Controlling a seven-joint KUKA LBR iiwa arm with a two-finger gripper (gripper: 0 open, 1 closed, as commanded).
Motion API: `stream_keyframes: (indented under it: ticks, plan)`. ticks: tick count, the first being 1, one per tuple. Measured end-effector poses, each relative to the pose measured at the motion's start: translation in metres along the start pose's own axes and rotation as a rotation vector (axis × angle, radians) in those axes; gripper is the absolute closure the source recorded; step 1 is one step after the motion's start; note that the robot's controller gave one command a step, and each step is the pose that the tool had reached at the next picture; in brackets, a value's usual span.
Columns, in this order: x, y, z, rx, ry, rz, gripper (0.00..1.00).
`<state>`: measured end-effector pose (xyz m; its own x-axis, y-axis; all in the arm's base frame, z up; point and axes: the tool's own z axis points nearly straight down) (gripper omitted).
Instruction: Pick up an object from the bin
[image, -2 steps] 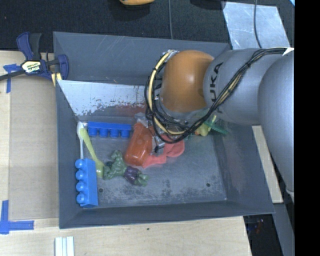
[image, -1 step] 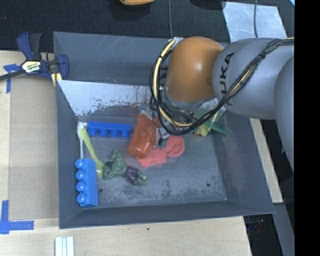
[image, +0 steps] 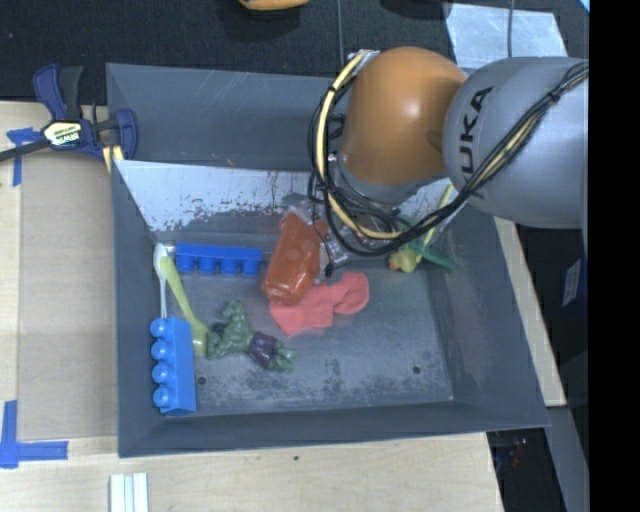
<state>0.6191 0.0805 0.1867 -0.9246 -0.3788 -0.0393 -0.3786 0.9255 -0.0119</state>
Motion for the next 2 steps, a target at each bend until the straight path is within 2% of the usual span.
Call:
stream_keyframes:
  ticks: [2]
  plan:
    - [-0.003, -0.001, -0.052, 0.002, -0.007, 0.002, 1.0]
